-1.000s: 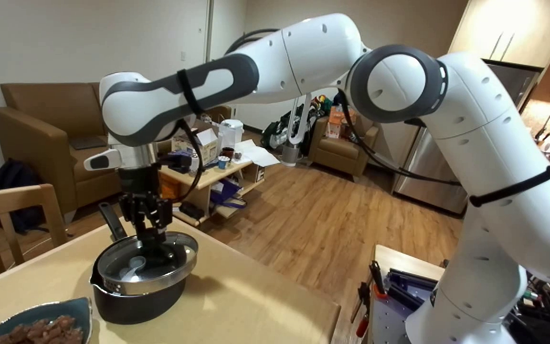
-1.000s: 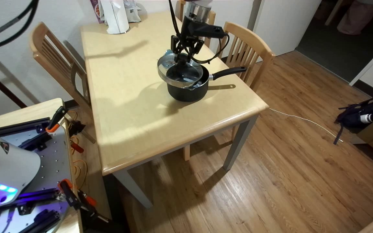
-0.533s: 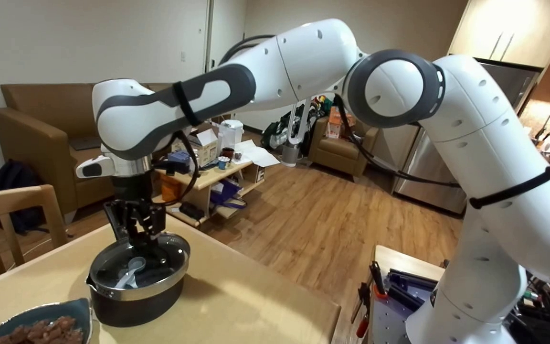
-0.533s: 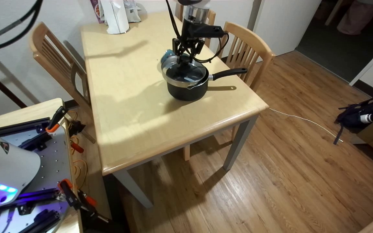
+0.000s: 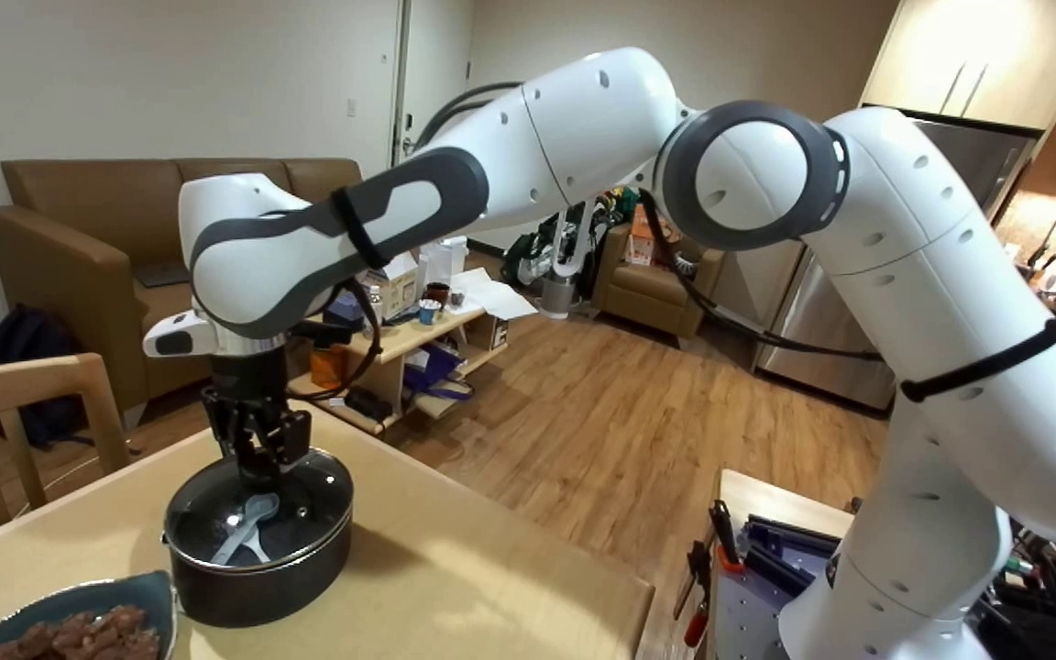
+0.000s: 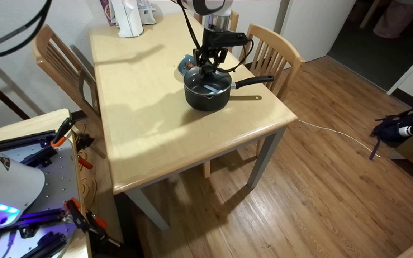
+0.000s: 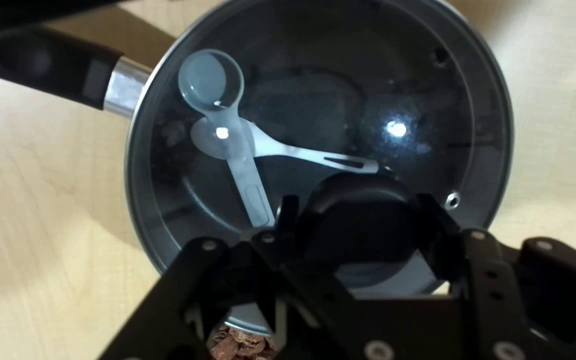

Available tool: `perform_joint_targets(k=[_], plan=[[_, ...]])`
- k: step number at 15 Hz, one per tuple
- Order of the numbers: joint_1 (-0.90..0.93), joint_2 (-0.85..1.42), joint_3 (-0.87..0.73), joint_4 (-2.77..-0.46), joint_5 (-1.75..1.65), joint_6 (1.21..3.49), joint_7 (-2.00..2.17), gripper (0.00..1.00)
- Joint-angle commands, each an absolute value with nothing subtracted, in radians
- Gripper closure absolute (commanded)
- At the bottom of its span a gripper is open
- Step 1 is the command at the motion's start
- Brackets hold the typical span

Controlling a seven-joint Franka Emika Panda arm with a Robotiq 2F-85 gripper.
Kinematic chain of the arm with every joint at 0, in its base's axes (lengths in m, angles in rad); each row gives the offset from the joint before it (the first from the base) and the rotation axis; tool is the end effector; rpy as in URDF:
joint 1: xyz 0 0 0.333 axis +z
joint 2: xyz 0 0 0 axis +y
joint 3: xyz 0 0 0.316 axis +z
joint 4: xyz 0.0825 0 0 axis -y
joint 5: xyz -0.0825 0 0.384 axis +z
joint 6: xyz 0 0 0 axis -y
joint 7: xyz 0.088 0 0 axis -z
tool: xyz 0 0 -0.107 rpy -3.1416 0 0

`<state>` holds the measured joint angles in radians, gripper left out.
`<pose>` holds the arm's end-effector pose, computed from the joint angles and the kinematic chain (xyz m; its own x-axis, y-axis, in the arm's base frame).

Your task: Pick up the lid from the table and close the pot

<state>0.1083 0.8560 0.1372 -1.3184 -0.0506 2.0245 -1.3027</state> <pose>0.7112 0.1529 0.2126 0.0382 0.9990 0.0218 0.9876 -0.0344 -0.1533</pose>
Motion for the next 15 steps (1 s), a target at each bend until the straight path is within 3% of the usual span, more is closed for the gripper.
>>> perform_joint_targets(k=[1, 4, 7, 12, 15], plan=[[0.088, 0.855, 0.165, -1.327, -0.046, 2.043, -1.302, 0.25], [0.075, 0.832, 0.179, -1.329, -0.031, 2.025, -1.312, 0.03], [0.062, 0.767, 0.197, -1.349, -0.014, 1.992, -1.309, 0.0], [0.016, 0.622, 0.252, -1.322, 0.13, 1.736, -1.324, 0.0], [0.045, 0.623, 0.224, -1.296, 0.135, 1.733, -1.307, 0.0]])
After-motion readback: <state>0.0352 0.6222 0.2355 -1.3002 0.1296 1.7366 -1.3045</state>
